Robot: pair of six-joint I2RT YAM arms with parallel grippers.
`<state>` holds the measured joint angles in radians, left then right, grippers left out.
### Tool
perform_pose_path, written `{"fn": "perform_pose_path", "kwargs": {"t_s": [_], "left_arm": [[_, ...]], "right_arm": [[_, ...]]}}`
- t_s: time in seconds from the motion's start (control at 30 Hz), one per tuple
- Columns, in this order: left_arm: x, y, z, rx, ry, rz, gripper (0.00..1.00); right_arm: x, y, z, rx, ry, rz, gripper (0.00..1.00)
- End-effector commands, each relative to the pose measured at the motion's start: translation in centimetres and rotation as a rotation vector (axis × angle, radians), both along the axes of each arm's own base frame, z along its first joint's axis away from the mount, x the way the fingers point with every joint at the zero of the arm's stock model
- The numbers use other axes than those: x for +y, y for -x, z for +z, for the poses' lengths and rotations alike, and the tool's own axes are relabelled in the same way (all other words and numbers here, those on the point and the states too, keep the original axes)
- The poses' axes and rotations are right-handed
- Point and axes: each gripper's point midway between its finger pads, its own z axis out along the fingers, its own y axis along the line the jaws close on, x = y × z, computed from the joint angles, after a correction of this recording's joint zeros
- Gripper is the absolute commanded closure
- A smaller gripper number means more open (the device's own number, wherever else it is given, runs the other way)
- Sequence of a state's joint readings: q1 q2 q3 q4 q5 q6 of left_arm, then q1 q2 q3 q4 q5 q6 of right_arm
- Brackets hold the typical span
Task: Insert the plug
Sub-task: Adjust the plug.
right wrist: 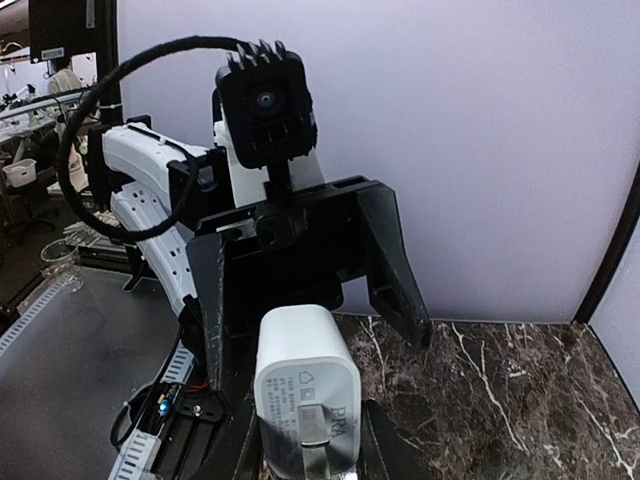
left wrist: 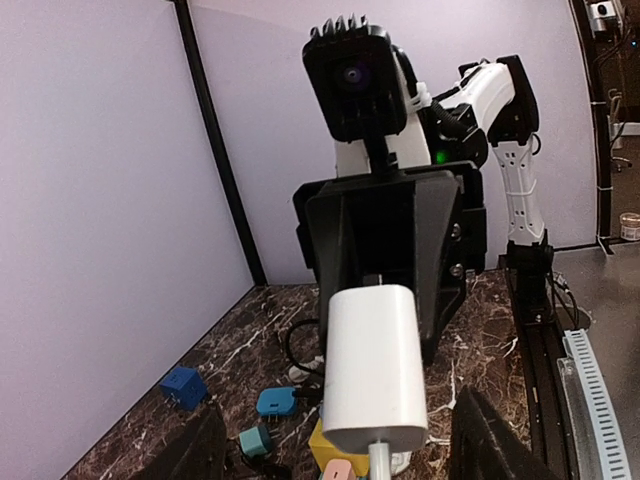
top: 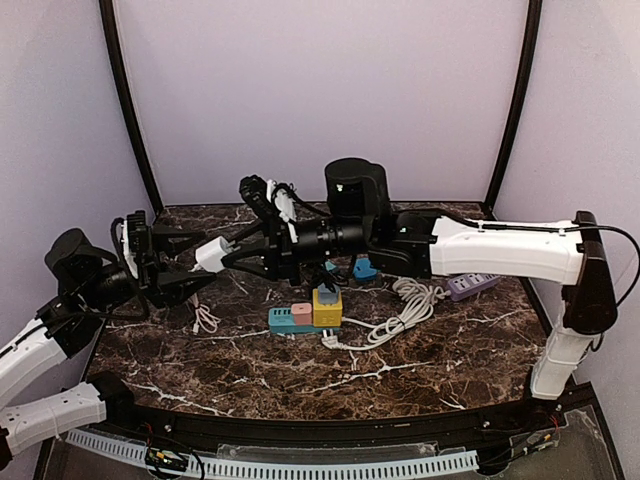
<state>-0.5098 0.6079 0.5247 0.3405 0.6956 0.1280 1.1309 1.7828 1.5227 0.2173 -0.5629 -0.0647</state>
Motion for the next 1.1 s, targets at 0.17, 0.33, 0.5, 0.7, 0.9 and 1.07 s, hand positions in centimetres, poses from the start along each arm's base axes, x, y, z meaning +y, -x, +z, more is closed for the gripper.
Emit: {"fn": "perform_pose_path", "kwargs": {"t_s": [0.17,0.33,0.5,0.7,0.9,1.07], "left_arm": [[0.6,-0.6,-3.0,-0.008,-0.204,0.068,0.34],[0.6,-1.5,-4.5,0.104,-0.273,0.091,0.49],[0.0,-1.4,-5.4,0.095,-0.316,0.056,0.52],[-0.5,-1.0,-7.0,0.051,-0.384,0.027,0.59],[-0.7,-0.5,-7.7,0.029,-0.411,-0.002,0.69],[-0.8,-0.1,-7.5,0.010,-0.409,-0.020,0.97]], "right_arm": [[-2.8,-2.5,-3.6,-0.172,0.312,-0.235,1.00],[-2.0,-3.2,-6.7,-0.387,0.482,-0.367,1.00],[-0.4,-2.3,-6.1,-0.408,0.455,-0.333,1.00],[0.5,-1.2,-5.3,-0.439,0.427,-0.299,1.00],[0.9,-0.8,-4.5,-0.449,0.398,-0.279,1.00],[1.1,-0.4,-4.5,-0.447,0.392,-0.255,1.00]]}}
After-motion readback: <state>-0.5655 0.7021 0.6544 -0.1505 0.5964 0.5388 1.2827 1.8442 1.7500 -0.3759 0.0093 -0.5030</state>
